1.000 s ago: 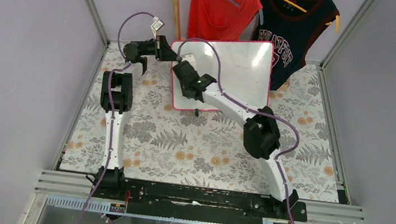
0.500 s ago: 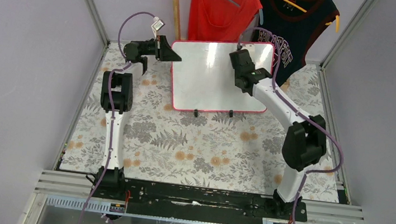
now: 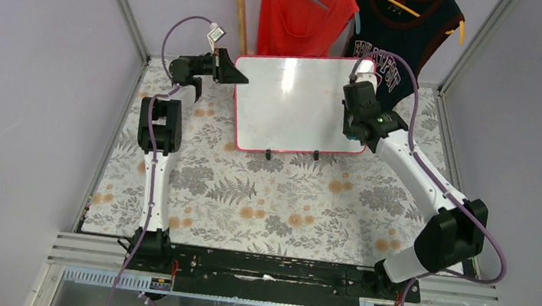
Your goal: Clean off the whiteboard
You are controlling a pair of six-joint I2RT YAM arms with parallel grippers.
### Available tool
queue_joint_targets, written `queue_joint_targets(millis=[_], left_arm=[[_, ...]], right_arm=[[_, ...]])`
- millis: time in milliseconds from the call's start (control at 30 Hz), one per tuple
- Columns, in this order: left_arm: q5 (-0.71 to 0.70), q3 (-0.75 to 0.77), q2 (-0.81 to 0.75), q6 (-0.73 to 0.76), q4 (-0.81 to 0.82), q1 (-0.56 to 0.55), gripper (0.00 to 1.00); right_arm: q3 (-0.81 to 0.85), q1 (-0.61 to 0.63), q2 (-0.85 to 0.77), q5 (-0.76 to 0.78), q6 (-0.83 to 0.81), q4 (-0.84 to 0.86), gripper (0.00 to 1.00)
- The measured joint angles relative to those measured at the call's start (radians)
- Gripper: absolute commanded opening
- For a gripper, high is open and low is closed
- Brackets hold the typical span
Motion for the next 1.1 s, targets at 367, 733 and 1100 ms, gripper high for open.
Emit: queue_joint_targets(millis=[367, 733, 1100], left_arm=[[0.000, 0.000, 0.000, 0.000, 0.000, 0.000, 0.00], [0.000, -0.001, 0.000, 0.000, 0.000, 0.000, 0.00], [-0.006, -0.015, 0.000, 0.000, 0.003, 0.000, 0.00]], right_arm=[[-0.353, 0.000, -0.285, -0.139, 0.059, -0.126, 0.00], [-0.533, 0.001, -0.439, -0.258, 0.153, -0.156, 0.00], [-0.621, 0.003, -0.377, -0.363, 0.203, -0.129, 0.00]])
